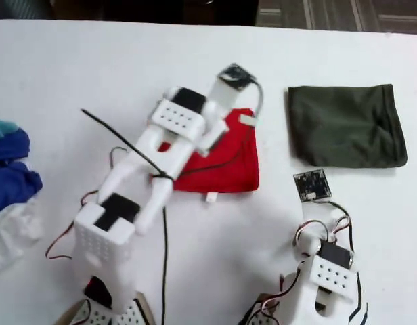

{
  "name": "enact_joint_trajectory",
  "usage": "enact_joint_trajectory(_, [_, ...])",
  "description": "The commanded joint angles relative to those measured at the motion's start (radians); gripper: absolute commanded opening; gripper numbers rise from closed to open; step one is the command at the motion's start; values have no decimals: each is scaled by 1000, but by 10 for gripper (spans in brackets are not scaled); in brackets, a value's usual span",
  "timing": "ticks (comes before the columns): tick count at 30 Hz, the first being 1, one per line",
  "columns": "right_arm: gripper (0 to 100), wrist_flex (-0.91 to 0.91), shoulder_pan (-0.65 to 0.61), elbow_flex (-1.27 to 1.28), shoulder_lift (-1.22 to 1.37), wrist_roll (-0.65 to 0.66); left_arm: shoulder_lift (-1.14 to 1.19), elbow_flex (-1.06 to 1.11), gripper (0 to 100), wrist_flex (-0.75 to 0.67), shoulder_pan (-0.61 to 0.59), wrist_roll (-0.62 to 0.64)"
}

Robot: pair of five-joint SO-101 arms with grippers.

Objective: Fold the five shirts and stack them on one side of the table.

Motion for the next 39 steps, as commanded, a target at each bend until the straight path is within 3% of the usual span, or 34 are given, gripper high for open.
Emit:
enact_joint_trajectory(1, [19,-16,2,-5,-22,3,-11,65,27,-52,-41,-12])
enact_joint_trajectory(10, [19,-16,2,-5,-22,3,-12,280,27,-256,12,-9])
enact_joint_trajectory(14, [19,-16,2,-5,-22,3,-40,263,27,-235,23,-5])
enact_joint_trajectory(22, [19,-18,2,-5,-22,3,-209,81,28,-14,-40,-9])
enact_joint_trajectory(29, [22,-31,4,-52,-19,-86,-239,35,155,158,-216,-11])
enact_joint_trajectory(32, [22,-28,2,-137,-13,-92,-284,39,154,216,-339,-17])
enact_joint_trajectory(36, [22,53,-33,-334,-12,-94,-457,159,154,209,-476,-124])
enact_joint_trajectory(39, [22,142,-127,-488,-10,-94,-620,371,154,132,-559,-193])
